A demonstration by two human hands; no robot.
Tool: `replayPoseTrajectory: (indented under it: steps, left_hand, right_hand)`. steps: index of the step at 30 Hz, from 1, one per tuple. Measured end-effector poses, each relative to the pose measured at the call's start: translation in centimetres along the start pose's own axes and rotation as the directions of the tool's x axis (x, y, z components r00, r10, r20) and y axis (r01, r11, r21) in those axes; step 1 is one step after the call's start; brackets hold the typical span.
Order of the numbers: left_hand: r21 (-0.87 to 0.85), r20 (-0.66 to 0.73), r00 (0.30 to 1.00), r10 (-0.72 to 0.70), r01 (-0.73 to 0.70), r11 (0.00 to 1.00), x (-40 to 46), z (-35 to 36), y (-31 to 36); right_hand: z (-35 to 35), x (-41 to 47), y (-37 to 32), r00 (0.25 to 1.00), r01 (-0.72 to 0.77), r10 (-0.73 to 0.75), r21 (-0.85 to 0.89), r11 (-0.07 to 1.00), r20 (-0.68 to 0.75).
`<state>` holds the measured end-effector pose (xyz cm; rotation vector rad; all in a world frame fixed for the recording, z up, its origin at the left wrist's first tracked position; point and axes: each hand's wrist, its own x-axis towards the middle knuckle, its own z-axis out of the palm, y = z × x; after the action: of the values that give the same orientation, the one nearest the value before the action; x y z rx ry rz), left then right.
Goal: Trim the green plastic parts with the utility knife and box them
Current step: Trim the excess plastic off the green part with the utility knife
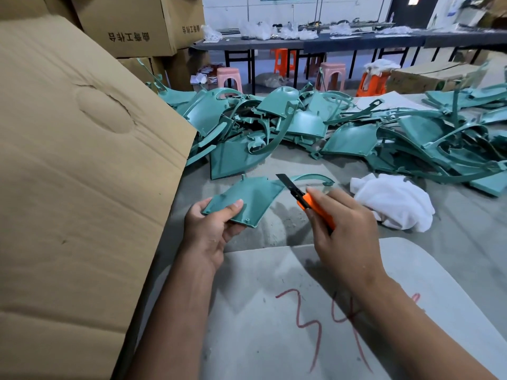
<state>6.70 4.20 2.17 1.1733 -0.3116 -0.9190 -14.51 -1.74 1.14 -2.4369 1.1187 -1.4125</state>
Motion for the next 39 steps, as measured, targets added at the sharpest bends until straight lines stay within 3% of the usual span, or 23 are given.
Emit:
replayPoseTrajectory:
  steps: [4,7,9,13,19,21,25,27,32,36,39]
  left_hand:
    - [-0.03,-0.008,1.0,-0.022,0.022,0.999,0.3,-0.3,0.0]
    - [-0.034,-0.001,0.999,-0.049,0.049,0.998,0.4,-0.1,-0.3]
    - [-0.049,0.001,0.999,-0.051,0.051,0.998,0.4,-0.1,-0.4]
    - [-0.045,0.027,0.998,-0.062,0.063,0.997,0.5,-0.1,-0.4]
    - [-0.045,0.037,0.997,-0.064,0.066,0.997,0.1,0.0,-0.2]
    - [-0.038,0.024,0.998,-0.05,0.051,0.998,-0.1,0.1,-0.2]
    - [-0.033,-0.033,0.999,0.004,-0.005,0.999,0.1,-0.2,0.1]
    - [0.014,-0.038,0.998,0.04,-0.04,0.999,0.1,-0.6,0.4]
    - [0.071,0.064,0.986,0.152,-0.156,0.985,0.1,-0.8,0.3]
    - [0.081,0.192,0.959,0.211,-0.229,0.97,0.3,-1.7,0.6]
    - [0.145,0.236,0.886,0.4,-0.439,0.887,0.1,-1.4,0.8]
  right_hand:
    - [0.1,-0.2,-0.6,0.993,0.109,-0.111,0.066,0.992,0.027]
    - [0.3,-0.7,-1.3,0.948,0.231,-0.268,0.207,0.951,0.174]
    - [0.3,-0.6,-1.1,0.933,0.239,-0.294,0.255,0.937,0.207]
    - [0.3,0.2,0.4,0.999,0.051,-0.052,0.06,0.997,0.003]
    - [-0.4,0.9,2.8,0.982,-0.18,0.171,-0.118,0.977,-0.076]
    - [-0.5,0.9,2.8,0.983,-0.174,0.165,-0.122,0.977,-0.075]
    - [-0.2,0.1,1.4,0.997,0.049,-0.055,0.111,0.993,0.052]
    - [-0.5,0.2,1.8,0.994,0.066,-0.078,0.158,0.985,0.074]
    - [-0.6,0.2,2.5,0.998,-0.046,0.045,0.011,0.999,0.048]
    - [-1.7,1.0,4.9,0.929,-0.365,0.366,-0.256,0.895,-0.046]
    - [-2.3,1.0,4.6,0.934,-0.356,0.337,-0.219,0.909,-0.12]
